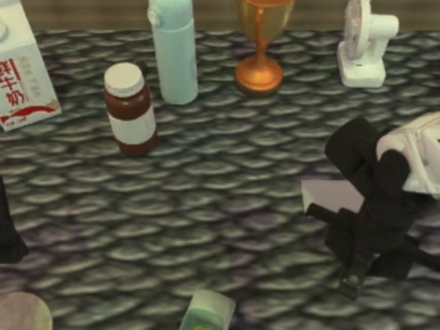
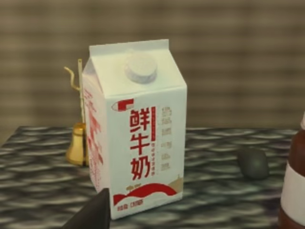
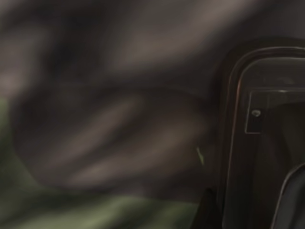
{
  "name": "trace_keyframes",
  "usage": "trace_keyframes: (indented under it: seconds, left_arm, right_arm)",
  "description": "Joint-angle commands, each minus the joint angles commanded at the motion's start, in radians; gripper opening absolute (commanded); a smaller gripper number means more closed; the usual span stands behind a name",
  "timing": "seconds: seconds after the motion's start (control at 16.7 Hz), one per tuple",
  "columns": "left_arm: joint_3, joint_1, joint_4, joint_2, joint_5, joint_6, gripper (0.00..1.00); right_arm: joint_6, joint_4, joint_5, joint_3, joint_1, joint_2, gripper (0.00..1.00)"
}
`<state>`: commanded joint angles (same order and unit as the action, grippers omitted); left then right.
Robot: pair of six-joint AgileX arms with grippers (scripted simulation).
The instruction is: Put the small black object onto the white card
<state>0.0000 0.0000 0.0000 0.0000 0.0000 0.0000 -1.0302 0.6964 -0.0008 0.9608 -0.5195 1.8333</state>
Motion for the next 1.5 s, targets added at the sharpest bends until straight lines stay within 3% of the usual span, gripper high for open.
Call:
trace_keyframes:
  seconds: [0.12,0.72,1.2,1.5]
  left_arm:
    - [0.0,0.0,0.0,0.0,0.0,0.0,1.0]
    - [0.0,0.0,0.0,0.0,0.0,0.0,1.0]
    - [0.0,0.0,0.0,0.0,0.0,0.0,1.0]
    - [0.0,0.0,0.0,0.0,0.0,0.0,1.0]
  right_arm:
    - [0.0,0.0,0.0,0.0,0.0,0.0,0.0]
    - [-0.001,0.016,0.0,0.012,0.0,-0.007,0.0]
    - [0.001,0.351,0.0,0.204,-0.005,-0.133,0.0]
    - [0.005,0.404,0.0,0.239,-0.005,-0.166,0.0]
